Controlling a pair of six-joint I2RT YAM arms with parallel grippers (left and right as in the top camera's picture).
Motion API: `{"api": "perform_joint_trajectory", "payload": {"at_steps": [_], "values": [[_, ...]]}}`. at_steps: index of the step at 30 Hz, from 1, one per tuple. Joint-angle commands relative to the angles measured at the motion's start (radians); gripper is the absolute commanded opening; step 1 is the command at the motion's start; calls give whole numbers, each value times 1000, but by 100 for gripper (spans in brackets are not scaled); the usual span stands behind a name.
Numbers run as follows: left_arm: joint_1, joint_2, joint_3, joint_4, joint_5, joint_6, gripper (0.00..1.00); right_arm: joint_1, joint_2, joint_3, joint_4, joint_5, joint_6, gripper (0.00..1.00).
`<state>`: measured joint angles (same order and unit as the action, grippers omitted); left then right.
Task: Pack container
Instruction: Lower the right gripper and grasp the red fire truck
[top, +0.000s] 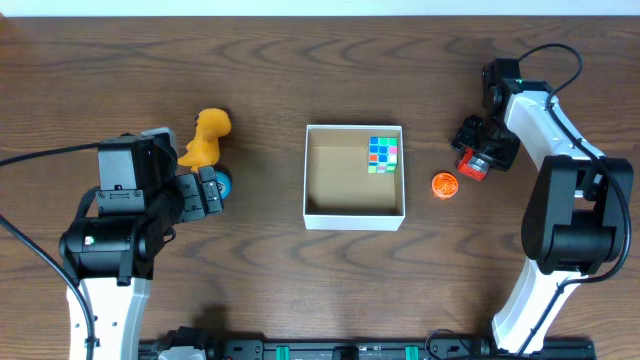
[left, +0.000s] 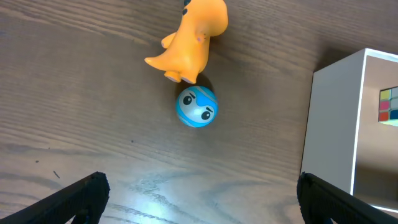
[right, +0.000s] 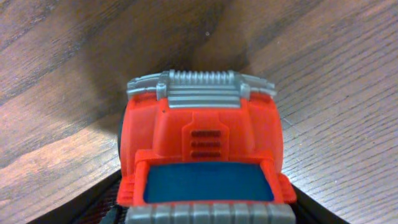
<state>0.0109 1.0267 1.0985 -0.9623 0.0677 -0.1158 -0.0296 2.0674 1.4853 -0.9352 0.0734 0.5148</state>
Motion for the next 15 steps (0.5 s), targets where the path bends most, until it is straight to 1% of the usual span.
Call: {"api": "perform_joint_trajectory", "payload": {"at_steps": [1,4,7,9,15], "values": [[-3,6,18,-2,-11,6,98,-1,6,-8,-2,-3,1,64],[-3,6,18,-2,-11,6,98,-1,6,-8,-1,-4,1,59],[-3,6,18,-2,-11,6,98,-1,6,-8,0,-3,1,59],[-3,6,18,-2,-11,6,98,-1,6,-8,0,-3,1,56],[-3,6,18,-2,-11,6,98,-1,6,-8,4,-3,1,55]]}}
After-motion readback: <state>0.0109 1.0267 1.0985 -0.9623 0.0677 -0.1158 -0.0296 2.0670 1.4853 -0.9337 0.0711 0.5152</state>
